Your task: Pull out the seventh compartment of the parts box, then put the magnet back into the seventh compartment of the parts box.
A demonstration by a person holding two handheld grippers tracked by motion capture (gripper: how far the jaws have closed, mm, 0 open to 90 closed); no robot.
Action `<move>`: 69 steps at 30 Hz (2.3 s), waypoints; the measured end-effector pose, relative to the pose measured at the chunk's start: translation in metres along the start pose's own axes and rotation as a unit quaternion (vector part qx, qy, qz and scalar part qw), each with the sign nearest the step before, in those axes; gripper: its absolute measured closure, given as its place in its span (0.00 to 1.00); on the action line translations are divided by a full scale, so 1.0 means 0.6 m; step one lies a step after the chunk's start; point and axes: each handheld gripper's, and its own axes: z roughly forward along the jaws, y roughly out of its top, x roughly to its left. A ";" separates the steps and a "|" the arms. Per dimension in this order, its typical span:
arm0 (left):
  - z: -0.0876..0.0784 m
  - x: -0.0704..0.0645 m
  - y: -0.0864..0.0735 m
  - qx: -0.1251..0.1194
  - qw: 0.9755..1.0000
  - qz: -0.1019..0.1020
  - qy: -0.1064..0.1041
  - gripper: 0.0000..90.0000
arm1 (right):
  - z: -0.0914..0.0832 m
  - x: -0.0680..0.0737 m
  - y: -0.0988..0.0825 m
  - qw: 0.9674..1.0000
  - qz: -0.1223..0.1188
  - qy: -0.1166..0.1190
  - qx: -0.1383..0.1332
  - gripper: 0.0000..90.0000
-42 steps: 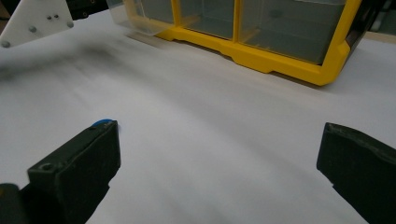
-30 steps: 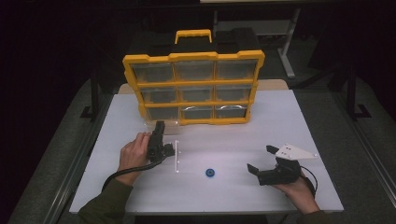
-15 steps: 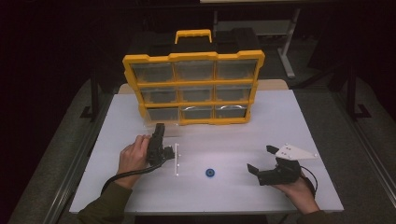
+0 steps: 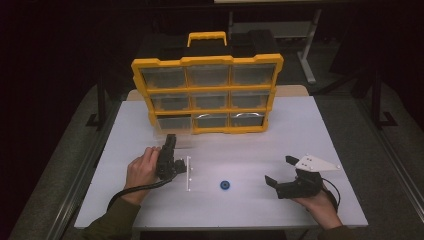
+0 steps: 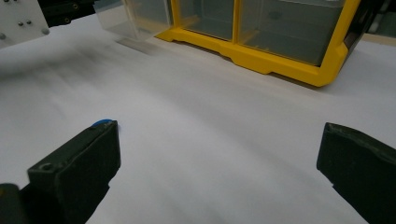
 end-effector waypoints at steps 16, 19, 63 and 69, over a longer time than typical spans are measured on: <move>-0.011 -0.001 -0.001 -0.008 1.000 0.001 -0.004 0.87 | 0.001 0.000 -0.001 1.000 0.000 -0.001 0.002 0.00; -0.011 0.000 -0.002 -0.007 1.000 0.001 -0.005 0.87 | 0.002 0.001 -0.002 1.000 0.001 0.001 0.003 0.00; -0.027 0.006 -0.001 0.018 0.999 -0.040 -0.025 0.24 | 0.003 0.000 -0.002 1.000 -0.001 0.003 0.003 0.00; -0.029 0.005 0.001 0.026 0.999 -0.039 -0.023 0.13 | 0.003 0.000 -0.002 1.000 -0.001 0.002 0.003 0.00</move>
